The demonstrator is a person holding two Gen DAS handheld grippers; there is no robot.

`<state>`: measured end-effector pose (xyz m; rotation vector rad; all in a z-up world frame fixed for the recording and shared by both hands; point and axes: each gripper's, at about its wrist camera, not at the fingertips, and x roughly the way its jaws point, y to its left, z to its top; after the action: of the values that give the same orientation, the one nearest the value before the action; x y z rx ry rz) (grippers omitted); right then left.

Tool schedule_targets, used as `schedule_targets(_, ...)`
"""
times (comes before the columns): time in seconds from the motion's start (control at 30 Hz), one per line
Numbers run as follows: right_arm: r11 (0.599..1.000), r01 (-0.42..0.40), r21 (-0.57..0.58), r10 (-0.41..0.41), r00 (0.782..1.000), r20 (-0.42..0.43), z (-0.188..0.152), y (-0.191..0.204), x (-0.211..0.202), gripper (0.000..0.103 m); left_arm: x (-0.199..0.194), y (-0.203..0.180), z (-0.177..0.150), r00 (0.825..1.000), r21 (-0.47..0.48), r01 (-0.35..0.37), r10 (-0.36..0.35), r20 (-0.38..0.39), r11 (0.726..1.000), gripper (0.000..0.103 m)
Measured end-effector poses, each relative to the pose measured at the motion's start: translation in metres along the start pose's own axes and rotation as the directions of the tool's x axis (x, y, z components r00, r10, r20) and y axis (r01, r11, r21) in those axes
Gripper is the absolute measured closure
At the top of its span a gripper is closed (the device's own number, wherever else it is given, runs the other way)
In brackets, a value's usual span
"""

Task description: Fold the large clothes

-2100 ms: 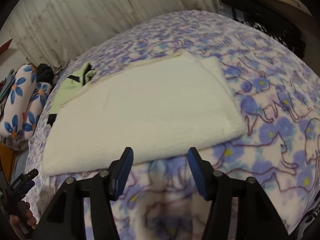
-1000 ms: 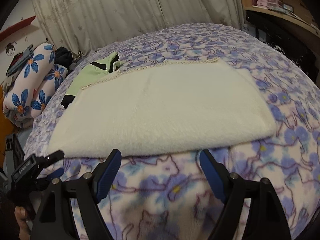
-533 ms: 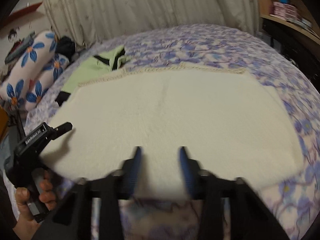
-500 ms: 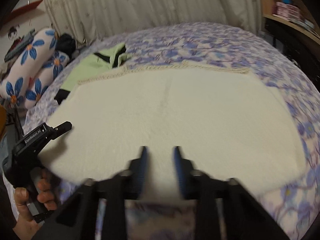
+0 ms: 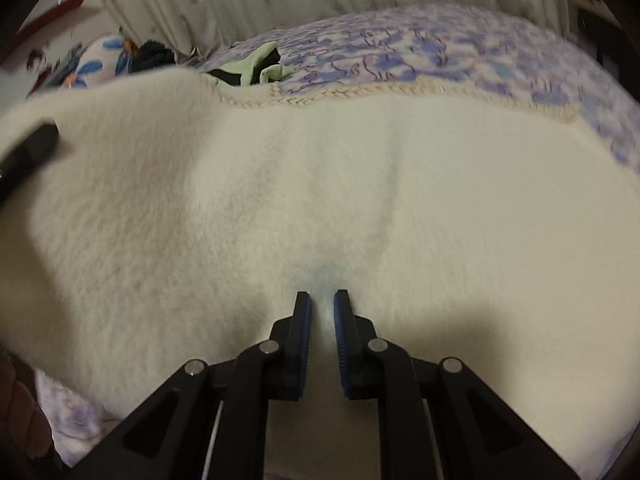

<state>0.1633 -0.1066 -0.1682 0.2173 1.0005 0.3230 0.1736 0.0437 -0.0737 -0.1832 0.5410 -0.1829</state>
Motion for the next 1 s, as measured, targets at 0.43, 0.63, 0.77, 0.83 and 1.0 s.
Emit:
schedule_targets(0.43, 0.894, 0.192, 0.406, -0.282, 0.944, 0.174, -0.049, -0.145, -0.158, 0.091, 0.058, -0.177, -0.032, 0.982, 0.221, 0.148, -0.117, -0.145, 0.964, 0.081)
schedule_targets(0.63, 0.831, 0.266, 0.488, -0.369, 0.921, 0.127, -0.071, -0.191, -0.171, 0.091, 0.094, -0.232, -0.091, 0.968, 0.338, 0.156, -0.075, -0.239, 0.928, 0.081)
schedule_targets(0.77, 0.829, 0.254, 0.497, -0.349, 0.931, 0.107, -0.077, -0.199, -0.166, 0.091, 0.092, -0.239, -0.097, 0.974, 0.384, 0.130, -0.045, -0.224, 0.914, 0.081)
schedule_targets(0.83, 0.830, 0.250, 0.499, -0.337, 0.937, 0.091, -0.078, -0.202, -0.160, 0.091, 0.093, -0.235, -0.093, 0.968, 0.369, 0.151, -0.060, -0.245, 0.917, 0.080)
schedule_targets(1.0, 0.836, 0.229, 0.499, -0.305, 0.949, 0.075, -0.078, -0.206, -0.162, 0.090, 0.086, -0.230, -0.081, 0.933, 0.303, 0.253, -0.148, -0.329, 0.919, 0.027)
